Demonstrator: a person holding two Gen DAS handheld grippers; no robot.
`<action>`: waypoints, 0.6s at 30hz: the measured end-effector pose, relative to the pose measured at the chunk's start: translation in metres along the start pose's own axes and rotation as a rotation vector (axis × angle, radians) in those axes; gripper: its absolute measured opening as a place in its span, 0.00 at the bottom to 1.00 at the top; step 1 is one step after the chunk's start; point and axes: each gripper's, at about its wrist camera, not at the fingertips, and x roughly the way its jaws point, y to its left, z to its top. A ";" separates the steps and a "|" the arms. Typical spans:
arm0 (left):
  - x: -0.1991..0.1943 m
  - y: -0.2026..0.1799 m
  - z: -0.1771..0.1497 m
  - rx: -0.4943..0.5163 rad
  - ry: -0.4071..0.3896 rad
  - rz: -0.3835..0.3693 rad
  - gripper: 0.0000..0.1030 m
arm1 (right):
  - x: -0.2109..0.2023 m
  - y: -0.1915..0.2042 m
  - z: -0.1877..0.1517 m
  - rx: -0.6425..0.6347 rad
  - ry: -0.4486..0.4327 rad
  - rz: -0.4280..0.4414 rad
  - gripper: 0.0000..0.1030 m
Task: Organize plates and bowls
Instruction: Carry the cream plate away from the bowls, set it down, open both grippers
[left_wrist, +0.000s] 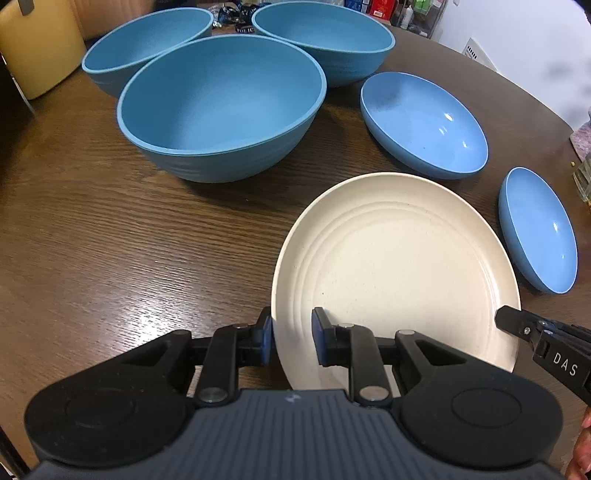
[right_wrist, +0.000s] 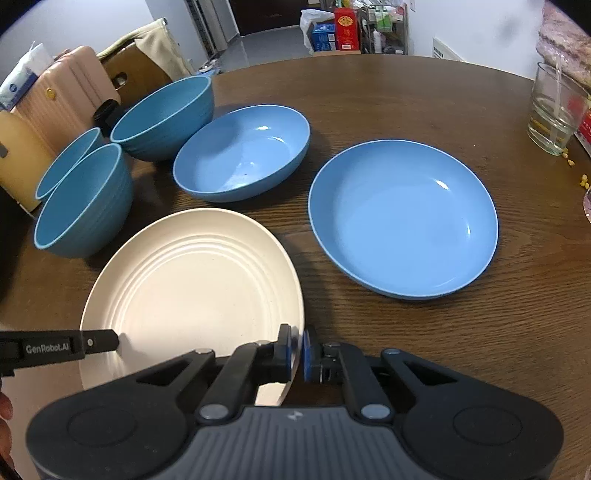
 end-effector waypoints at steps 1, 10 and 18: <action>-0.001 -0.001 -0.001 0.002 -0.005 0.004 0.22 | -0.001 0.001 0.000 -0.005 -0.005 0.002 0.06; -0.018 0.002 -0.012 -0.006 -0.051 0.027 0.22 | -0.019 0.006 -0.010 -0.054 -0.044 0.032 0.06; -0.034 0.028 -0.024 -0.045 -0.079 0.056 0.22 | -0.030 0.032 -0.018 -0.112 -0.058 0.068 0.06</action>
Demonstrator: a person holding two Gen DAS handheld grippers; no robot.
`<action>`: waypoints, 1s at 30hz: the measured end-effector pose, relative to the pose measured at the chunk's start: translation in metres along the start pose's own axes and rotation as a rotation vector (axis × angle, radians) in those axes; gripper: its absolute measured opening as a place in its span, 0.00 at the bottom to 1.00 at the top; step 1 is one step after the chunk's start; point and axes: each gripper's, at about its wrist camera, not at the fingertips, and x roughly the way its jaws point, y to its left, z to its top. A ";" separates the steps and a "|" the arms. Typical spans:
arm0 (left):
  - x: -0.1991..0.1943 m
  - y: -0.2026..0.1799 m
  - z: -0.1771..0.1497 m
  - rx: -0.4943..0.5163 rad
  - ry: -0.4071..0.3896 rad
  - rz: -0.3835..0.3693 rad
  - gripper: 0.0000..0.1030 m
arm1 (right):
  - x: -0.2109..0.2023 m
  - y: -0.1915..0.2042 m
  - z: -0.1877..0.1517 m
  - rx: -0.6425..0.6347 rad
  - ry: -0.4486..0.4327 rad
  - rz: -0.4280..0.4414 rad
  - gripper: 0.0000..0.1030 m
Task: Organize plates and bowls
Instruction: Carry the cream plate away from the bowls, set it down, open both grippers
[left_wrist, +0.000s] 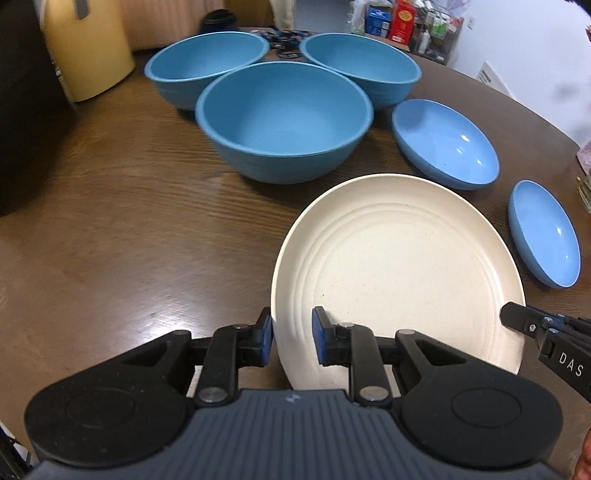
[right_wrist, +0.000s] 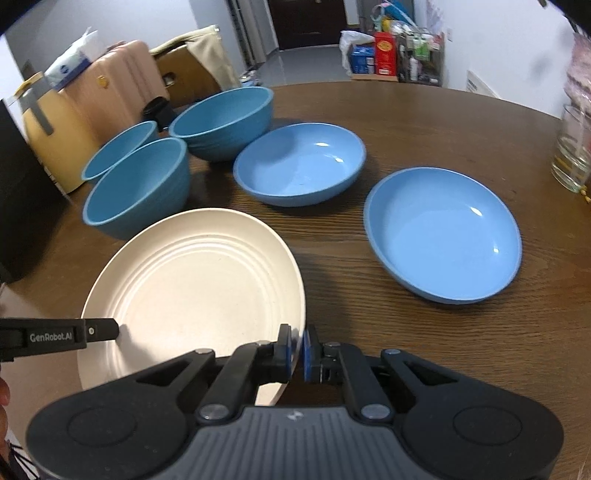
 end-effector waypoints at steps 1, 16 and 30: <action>-0.002 0.005 -0.002 -0.006 -0.002 0.005 0.22 | -0.001 0.006 -0.001 -0.009 -0.001 0.004 0.06; -0.016 0.091 -0.033 -0.085 0.002 0.060 0.22 | -0.005 0.089 -0.027 -0.123 0.023 0.057 0.06; -0.011 0.135 -0.053 -0.101 0.023 0.090 0.21 | 0.004 0.139 -0.046 -0.192 0.044 0.053 0.06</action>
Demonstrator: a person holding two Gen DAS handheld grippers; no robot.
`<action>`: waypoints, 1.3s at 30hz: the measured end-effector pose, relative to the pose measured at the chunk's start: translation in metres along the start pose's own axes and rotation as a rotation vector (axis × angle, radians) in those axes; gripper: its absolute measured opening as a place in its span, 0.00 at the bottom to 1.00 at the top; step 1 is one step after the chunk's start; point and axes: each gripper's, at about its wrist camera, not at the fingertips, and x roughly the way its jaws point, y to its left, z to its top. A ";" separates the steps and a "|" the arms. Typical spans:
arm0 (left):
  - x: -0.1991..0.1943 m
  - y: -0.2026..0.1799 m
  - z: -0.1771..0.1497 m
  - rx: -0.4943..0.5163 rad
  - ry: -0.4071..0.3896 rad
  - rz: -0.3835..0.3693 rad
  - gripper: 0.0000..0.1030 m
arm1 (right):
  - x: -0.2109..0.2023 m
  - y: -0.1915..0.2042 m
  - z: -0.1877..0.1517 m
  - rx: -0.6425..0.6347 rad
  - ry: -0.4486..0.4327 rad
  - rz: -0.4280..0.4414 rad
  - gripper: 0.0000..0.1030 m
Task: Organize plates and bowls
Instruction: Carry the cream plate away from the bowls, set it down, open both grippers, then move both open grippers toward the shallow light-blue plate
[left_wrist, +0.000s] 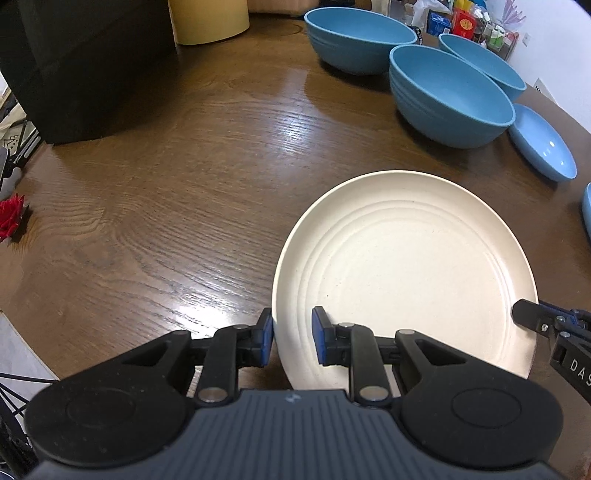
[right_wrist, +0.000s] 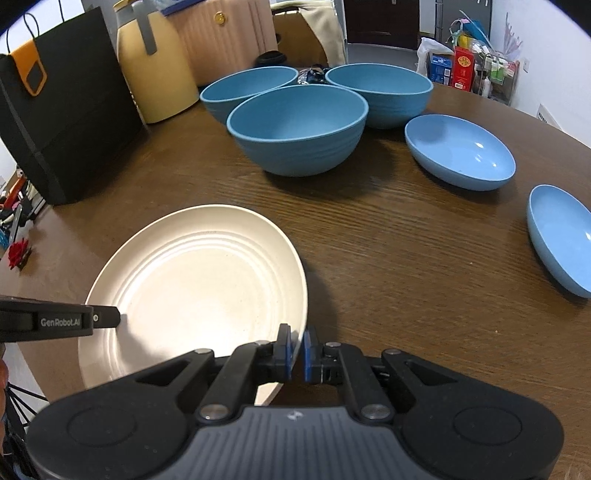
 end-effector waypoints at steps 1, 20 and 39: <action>0.002 0.001 -0.002 0.004 0.002 0.001 0.21 | 0.001 0.002 -0.001 -0.002 0.001 -0.003 0.06; 0.006 -0.006 -0.005 0.087 -0.012 0.001 0.23 | 0.012 0.004 -0.002 0.036 0.026 -0.045 0.09; -0.032 0.005 0.007 0.084 -0.097 0.011 1.00 | -0.015 -0.003 0.003 0.098 -0.006 -0.095 1.00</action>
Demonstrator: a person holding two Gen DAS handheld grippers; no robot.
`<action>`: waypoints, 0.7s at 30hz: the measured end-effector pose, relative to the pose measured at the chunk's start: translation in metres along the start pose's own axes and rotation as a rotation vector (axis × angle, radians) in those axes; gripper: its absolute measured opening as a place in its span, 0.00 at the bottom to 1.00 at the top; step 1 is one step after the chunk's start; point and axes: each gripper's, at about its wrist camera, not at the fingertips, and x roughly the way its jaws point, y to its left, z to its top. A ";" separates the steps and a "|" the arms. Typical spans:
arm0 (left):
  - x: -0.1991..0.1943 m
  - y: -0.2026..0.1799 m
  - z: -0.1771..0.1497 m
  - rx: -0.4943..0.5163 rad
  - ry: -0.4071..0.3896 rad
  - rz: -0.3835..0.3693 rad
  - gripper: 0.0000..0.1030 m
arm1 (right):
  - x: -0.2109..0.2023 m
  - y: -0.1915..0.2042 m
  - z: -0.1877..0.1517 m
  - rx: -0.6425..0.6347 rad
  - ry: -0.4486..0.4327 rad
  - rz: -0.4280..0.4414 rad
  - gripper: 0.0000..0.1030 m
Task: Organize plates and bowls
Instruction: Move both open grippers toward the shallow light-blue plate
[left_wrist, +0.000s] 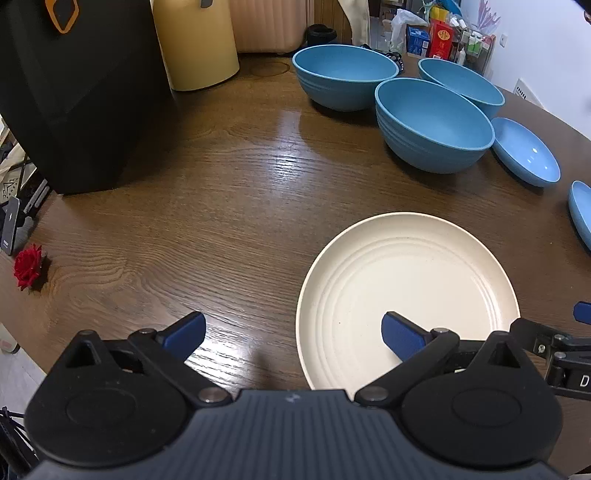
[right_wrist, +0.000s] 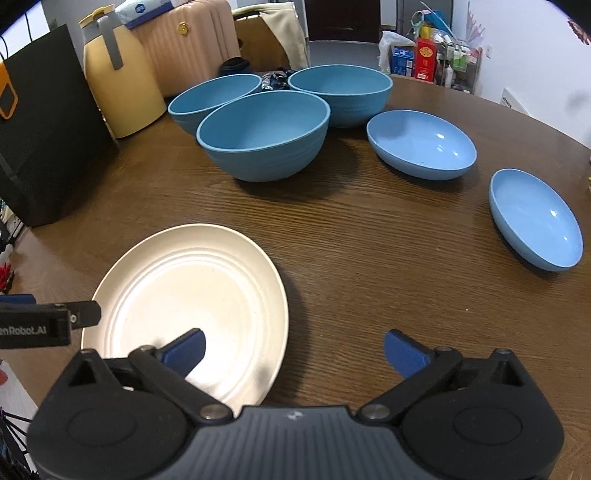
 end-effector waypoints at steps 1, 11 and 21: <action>-0.001 0.000 0.000 0.001 -0.001 -0.002 1.00 | -0.002 0.001 0.000 0.000 -0.002 -0.005 1.00; -0.011 0.008 0.000 0.013 -0.014 -0.037 1.00 | -0.021 0.009 -0.005 0.021 -0.019 -0.046 1.00; -0.023 -0.003 0.008 0.119 -0.039 -0.109 1.00 | -0.050 0.004 -0.016 0.139 -0.069 -0.160 1.00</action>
